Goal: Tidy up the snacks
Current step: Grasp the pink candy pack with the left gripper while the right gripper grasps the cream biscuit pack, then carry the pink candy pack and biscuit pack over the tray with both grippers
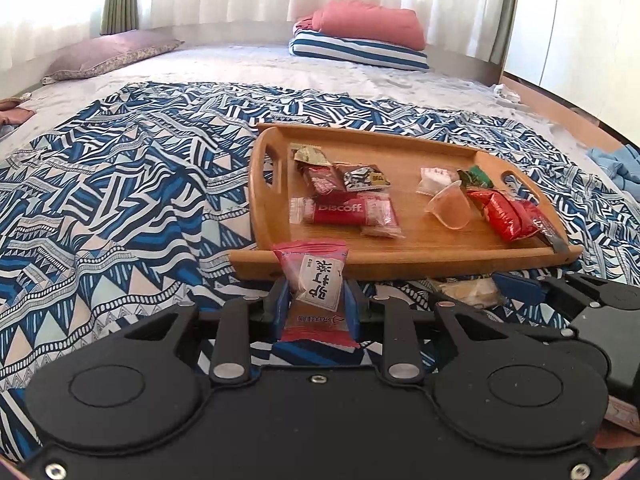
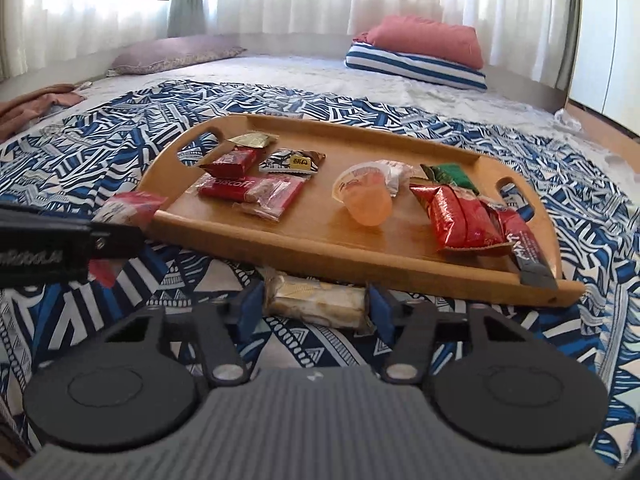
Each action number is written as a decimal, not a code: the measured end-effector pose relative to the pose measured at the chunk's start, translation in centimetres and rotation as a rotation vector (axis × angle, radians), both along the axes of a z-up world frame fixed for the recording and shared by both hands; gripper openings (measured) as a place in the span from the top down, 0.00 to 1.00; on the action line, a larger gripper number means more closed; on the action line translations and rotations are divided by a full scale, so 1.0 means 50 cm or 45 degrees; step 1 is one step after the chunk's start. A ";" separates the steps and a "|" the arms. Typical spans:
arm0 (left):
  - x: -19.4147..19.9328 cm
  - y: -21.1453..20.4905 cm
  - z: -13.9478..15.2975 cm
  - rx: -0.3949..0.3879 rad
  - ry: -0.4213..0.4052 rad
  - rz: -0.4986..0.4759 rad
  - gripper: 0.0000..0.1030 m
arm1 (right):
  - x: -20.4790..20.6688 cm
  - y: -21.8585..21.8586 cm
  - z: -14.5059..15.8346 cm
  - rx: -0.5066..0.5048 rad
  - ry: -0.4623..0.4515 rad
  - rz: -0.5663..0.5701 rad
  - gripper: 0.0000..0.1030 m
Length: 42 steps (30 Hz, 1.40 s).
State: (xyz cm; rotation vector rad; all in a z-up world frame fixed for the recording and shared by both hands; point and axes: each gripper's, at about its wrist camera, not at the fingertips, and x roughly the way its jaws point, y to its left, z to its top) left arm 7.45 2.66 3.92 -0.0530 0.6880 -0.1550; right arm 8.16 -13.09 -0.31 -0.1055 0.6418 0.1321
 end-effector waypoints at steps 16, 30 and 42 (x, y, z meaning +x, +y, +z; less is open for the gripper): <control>0.032 -0.040 0.043 -0.004 -0.055 -0.064 0.74 | -0.017 -0.059 0.076 0.063 -0.078 -0.022 0.45; 0.129 -0.066 0.060 -0.037 -0.044 -0.106 0.74 | 0.061 -0.112 0.103 0.091 -0.084 -0.105 0.45; 0.283 -0.093 0.055 -0.106 -0.013 -0.129 0.74 | 0.212 -0.154 0.100 0.086 -0.021 -0.121 0.44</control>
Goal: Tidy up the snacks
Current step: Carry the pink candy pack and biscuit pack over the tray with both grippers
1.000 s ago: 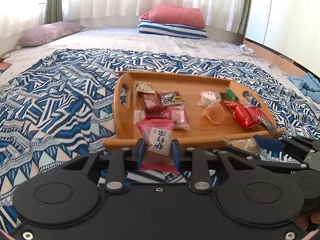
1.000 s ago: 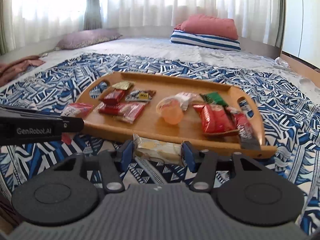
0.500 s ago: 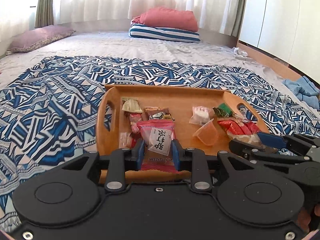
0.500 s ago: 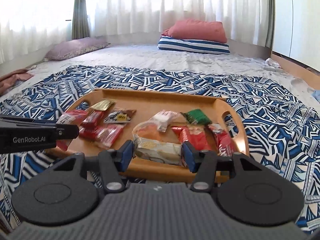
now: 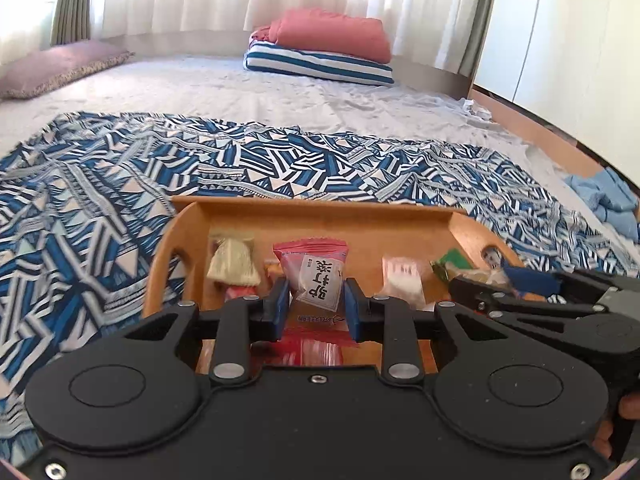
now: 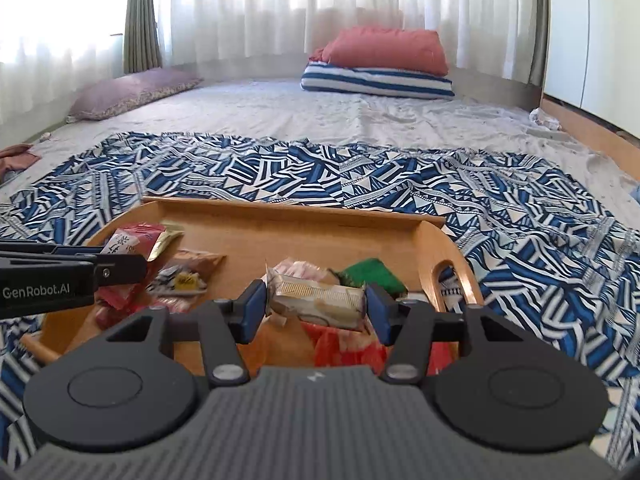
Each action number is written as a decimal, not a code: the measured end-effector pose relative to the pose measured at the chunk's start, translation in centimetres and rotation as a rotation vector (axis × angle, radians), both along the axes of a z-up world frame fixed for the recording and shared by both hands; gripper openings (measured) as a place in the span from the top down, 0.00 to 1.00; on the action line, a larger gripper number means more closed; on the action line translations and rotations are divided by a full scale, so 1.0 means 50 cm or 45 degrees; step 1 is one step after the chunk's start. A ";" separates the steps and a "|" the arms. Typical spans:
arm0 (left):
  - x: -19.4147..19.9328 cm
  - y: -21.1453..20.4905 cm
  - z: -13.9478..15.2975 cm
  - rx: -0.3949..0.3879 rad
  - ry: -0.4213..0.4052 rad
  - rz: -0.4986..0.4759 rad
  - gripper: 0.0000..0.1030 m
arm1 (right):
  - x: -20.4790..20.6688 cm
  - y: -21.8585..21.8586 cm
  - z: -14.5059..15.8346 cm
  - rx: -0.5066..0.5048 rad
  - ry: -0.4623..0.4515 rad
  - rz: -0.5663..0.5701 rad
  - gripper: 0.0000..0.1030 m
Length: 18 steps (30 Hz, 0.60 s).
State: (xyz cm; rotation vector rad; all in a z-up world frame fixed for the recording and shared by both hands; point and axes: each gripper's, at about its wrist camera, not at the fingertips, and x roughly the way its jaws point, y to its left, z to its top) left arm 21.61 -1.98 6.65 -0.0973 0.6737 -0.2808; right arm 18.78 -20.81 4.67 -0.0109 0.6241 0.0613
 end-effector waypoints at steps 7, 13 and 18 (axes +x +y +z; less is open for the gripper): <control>0.110 -0.012 -0.025 -0.007 0.035 0.053 0.74 | 0.110 -0.022 -0.018 0.052 0.052 -0.046 0.44; 0.172 -0.021 -0.055 0.011 0.072 0.072 0.74 | 0.179 -0.040 -0.032 0.115 0.099 -0.084 0.44; 0.202 -0.031 -0.071 0.043 0.080 0.079 0.74 | 0.208 -0.037 -0.050 0.085 0.117 -0.072 0.44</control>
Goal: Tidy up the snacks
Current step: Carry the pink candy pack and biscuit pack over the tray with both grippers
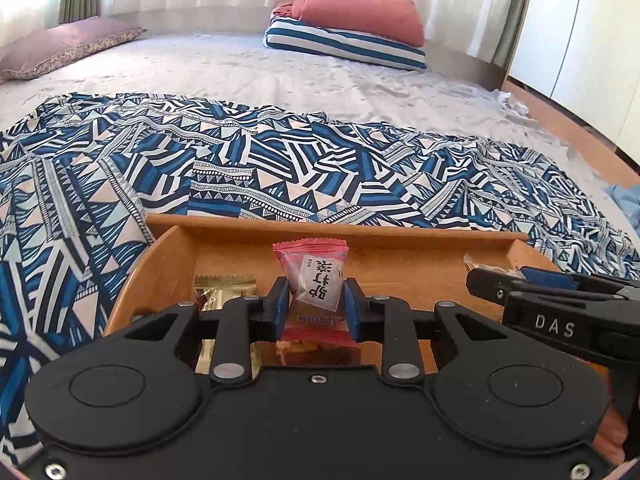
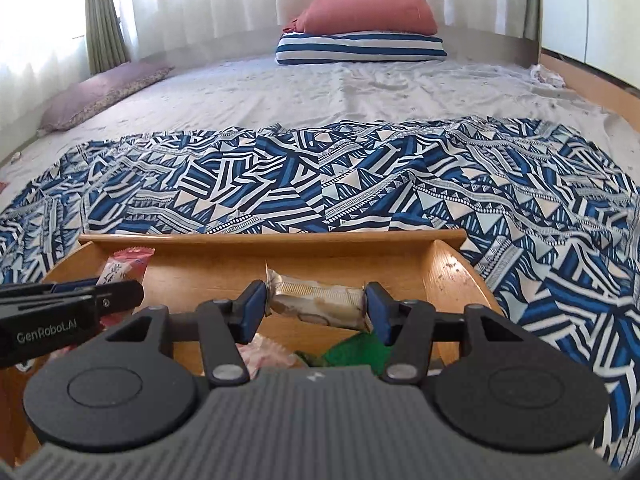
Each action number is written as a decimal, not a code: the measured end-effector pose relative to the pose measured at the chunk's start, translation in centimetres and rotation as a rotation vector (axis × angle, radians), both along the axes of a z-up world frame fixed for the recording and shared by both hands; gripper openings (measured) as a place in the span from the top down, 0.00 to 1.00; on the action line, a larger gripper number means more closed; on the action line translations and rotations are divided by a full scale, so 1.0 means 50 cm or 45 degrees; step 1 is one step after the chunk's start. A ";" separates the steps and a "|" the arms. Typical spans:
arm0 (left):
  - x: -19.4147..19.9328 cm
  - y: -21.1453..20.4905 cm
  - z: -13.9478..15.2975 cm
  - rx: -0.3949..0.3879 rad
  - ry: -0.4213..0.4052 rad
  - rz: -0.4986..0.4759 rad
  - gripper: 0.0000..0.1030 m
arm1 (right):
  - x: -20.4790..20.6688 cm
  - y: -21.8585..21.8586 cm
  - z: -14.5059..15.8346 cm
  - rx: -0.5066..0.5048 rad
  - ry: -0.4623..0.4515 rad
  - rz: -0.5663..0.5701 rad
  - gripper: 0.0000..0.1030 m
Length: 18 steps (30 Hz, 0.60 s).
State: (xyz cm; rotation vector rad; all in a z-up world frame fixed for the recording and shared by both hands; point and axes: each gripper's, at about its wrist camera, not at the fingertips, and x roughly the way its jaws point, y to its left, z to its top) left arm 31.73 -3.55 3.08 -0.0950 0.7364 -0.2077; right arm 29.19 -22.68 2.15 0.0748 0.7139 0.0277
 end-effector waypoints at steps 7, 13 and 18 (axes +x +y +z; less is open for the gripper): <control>0.026 -0.013 -0.014 0.022 0.004 -0.005 0.74 | 0.014 0.013 -0.020 -0.044 0.020 0.041 0.43; 0.032 -0.018 -0.027 0.031 0.005 -0.002 0.73 | 0.019 0.016 -0.023 -0.052 0.018 0.053 0.43; 0.035 -0.020 -0.028 0.036 0.003 -0.002 0.73 | 0.023 0.012 -0.029 -0.039 0.035 0.048 0.43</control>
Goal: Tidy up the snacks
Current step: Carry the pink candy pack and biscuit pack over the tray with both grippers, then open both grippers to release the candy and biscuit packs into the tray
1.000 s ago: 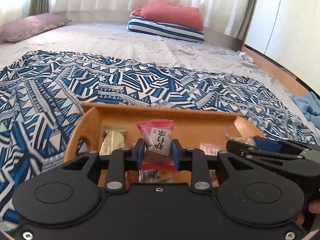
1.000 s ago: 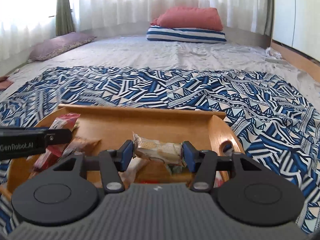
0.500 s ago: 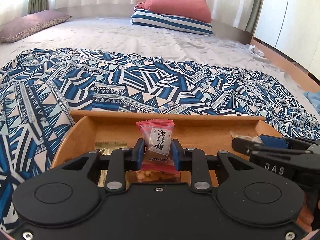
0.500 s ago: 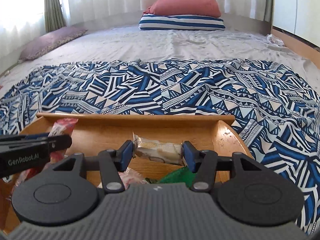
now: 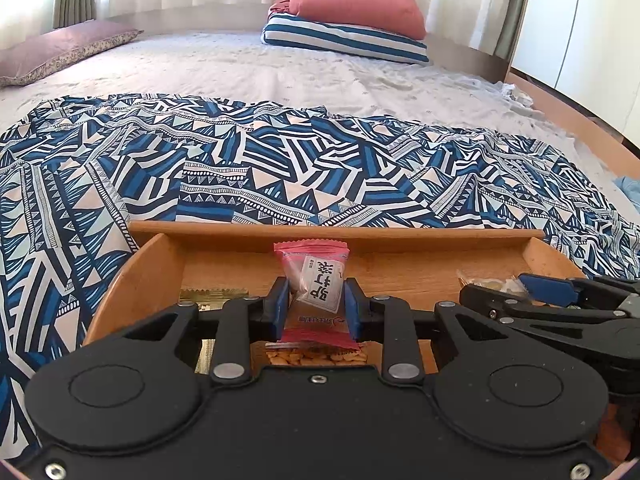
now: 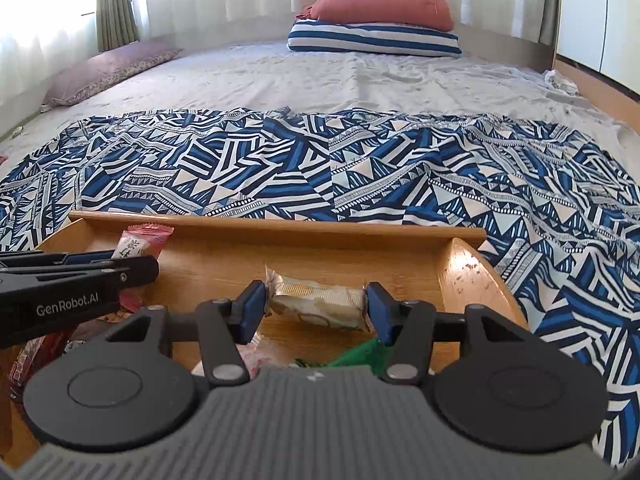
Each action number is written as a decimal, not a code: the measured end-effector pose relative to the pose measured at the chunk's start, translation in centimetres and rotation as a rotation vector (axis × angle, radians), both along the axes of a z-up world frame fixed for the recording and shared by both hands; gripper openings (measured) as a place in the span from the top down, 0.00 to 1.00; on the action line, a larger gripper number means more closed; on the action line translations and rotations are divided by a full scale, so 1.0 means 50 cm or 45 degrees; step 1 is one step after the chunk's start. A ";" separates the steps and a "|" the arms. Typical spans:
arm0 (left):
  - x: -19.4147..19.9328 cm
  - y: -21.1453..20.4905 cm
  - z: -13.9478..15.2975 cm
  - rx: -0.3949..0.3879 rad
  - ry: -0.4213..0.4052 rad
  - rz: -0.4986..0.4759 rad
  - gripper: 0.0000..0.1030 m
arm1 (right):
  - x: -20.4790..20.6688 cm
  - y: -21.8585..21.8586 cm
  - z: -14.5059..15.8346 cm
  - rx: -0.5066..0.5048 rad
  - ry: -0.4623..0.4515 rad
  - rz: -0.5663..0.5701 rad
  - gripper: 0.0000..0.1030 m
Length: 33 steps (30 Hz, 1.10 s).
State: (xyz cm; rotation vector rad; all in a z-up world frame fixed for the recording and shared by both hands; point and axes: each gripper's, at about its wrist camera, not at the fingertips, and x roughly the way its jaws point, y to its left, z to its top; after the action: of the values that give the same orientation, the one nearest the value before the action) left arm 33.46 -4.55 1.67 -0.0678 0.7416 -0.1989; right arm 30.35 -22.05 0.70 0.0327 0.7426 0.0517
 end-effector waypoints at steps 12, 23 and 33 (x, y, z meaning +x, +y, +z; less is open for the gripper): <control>0.007 -0.002 -0.005 0.007 0.014 -0.005 0.72 | 0.006 0.007 -0.008 -0.033 0.023 0.017 0.40; 0.005 -0.005 -0.006 0.022 0.009 -0.001 0.71 | 0.007 0.011 -0.010 -0.045 0.036 0.030 0.31; 0.004 -0.002 -0.001 0.041 0.025 0.018 0.60 | 0.004 0.007 -0.006 -0.010 0.027 0.028 0.23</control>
State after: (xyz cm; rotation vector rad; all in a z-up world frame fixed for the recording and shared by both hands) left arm 33.64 -4.63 1.62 -0.0445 0.7636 -0.1728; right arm 30.55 -21.68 0.39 0.0174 0.7645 0.0693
